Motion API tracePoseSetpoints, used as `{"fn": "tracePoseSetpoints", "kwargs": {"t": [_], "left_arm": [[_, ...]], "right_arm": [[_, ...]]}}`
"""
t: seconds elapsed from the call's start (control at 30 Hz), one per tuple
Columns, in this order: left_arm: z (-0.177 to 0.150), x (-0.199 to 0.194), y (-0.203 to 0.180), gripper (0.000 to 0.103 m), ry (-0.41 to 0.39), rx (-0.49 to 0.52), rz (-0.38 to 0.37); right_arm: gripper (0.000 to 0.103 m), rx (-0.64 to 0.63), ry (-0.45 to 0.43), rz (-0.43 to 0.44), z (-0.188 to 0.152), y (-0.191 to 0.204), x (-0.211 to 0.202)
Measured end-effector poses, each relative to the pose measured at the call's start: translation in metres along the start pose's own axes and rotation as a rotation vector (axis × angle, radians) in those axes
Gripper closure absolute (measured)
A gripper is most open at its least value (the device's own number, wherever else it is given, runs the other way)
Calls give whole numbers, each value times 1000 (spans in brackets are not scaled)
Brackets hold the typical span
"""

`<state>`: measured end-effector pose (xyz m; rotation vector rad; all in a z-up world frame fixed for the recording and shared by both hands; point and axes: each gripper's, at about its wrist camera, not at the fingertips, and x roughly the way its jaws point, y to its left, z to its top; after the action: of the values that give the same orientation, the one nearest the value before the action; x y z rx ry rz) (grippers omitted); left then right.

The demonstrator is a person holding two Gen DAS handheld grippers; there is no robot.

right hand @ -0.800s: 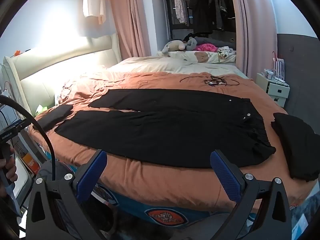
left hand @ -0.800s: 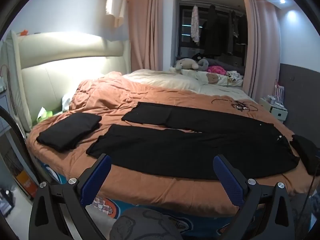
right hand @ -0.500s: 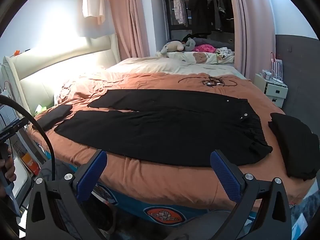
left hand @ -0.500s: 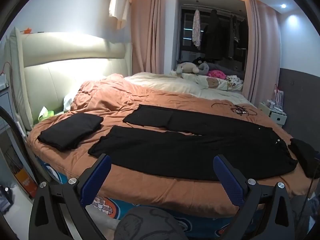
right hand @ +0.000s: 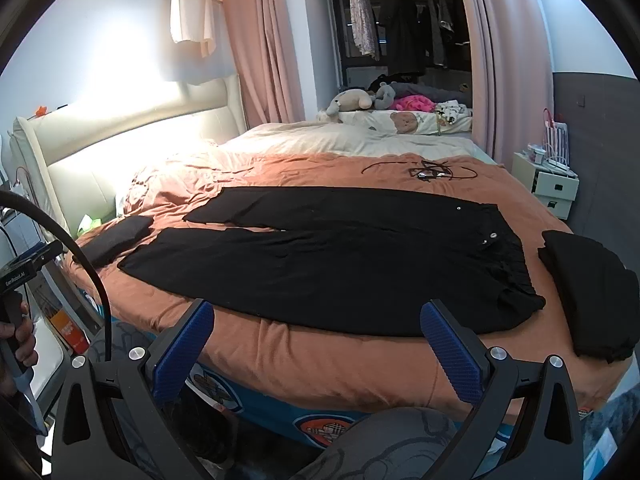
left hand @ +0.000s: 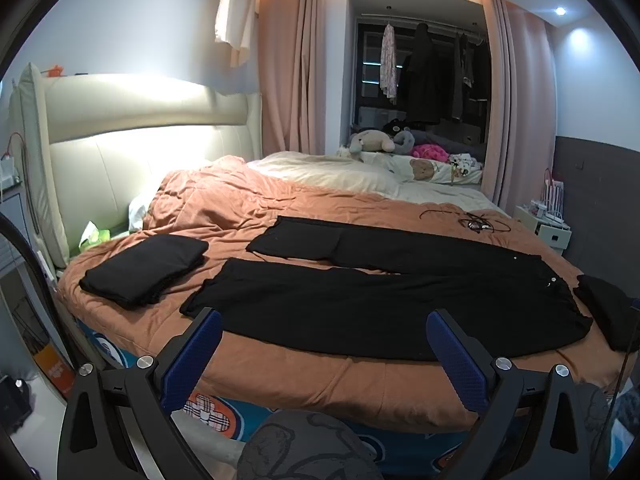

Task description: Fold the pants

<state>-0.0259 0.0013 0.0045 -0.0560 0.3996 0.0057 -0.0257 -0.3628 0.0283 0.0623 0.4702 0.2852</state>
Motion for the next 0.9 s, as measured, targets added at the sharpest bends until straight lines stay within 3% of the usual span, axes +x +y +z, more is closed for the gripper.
{"fn": "tracePoseSetpoints", "kwargs": {"t": [0.9], "left_arm": [[-2,-18,0,0,-13,4,-6]], "right_arm": [[0,9,-14,-5,-3,-1,-11]]}}
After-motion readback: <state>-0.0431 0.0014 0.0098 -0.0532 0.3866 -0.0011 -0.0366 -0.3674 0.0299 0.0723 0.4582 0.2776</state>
